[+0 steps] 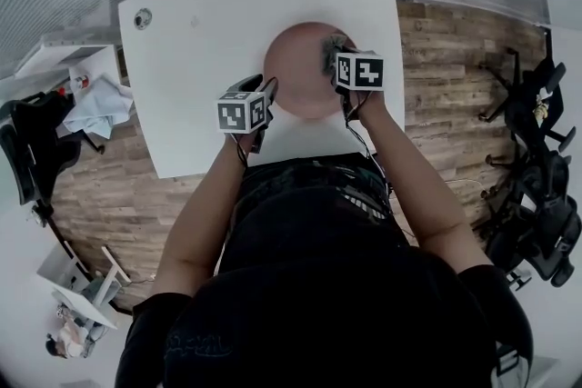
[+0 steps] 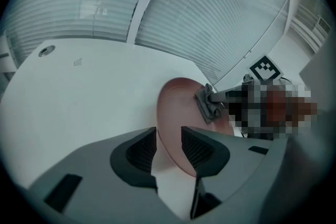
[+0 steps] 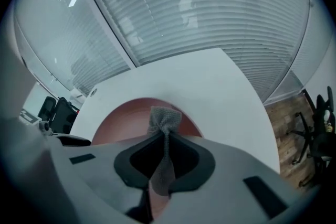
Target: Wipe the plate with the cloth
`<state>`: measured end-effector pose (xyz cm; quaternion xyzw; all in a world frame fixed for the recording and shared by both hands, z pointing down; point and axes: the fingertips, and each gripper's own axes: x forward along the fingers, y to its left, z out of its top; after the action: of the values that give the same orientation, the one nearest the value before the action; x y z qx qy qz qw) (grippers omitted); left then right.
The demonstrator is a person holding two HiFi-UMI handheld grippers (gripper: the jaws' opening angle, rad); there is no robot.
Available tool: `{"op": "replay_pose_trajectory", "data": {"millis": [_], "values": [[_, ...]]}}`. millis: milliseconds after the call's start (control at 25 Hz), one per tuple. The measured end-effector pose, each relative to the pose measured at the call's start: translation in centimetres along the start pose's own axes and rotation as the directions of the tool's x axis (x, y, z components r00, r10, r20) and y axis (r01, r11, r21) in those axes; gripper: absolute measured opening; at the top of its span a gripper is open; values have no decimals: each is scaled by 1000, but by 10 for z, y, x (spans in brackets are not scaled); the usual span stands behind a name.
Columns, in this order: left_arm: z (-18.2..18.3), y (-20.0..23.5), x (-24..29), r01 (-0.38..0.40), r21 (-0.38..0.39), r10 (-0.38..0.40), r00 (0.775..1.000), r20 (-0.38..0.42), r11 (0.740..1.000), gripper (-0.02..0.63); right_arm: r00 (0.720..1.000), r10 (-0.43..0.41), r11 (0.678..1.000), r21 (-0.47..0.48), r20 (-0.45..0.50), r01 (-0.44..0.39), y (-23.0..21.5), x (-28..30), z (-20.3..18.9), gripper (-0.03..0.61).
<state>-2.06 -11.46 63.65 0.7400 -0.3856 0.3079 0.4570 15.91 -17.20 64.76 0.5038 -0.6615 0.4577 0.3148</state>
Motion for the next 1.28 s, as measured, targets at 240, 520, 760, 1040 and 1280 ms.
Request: {"op": "replay_pose_trajectory", "data": {"millis": [240,520,760,1040,1280], "values": [[-3,10,9,-30,-13,30,999,-27,999,126,997,-68,998,14,-47,69,-8,14,-6,35],[-4,11,15,-21,-11,21,999,-31,1000,67,992,-90,987,-143,-88,77,3,28,1,34],[-4,12,14,9,-32,-10,1000,-27,999,63,993,25,941,-333,-111,-61,62,58,27,34],[0,11,15,12,-88,-12,1000,-2,996,52,934,208,823,-464,-292,-328,140,59,-18,34],[7,16,16,1,-113,2,1000,26,994,29,900,267,798,-445,-344,-406,154,45,-61,34]]}}
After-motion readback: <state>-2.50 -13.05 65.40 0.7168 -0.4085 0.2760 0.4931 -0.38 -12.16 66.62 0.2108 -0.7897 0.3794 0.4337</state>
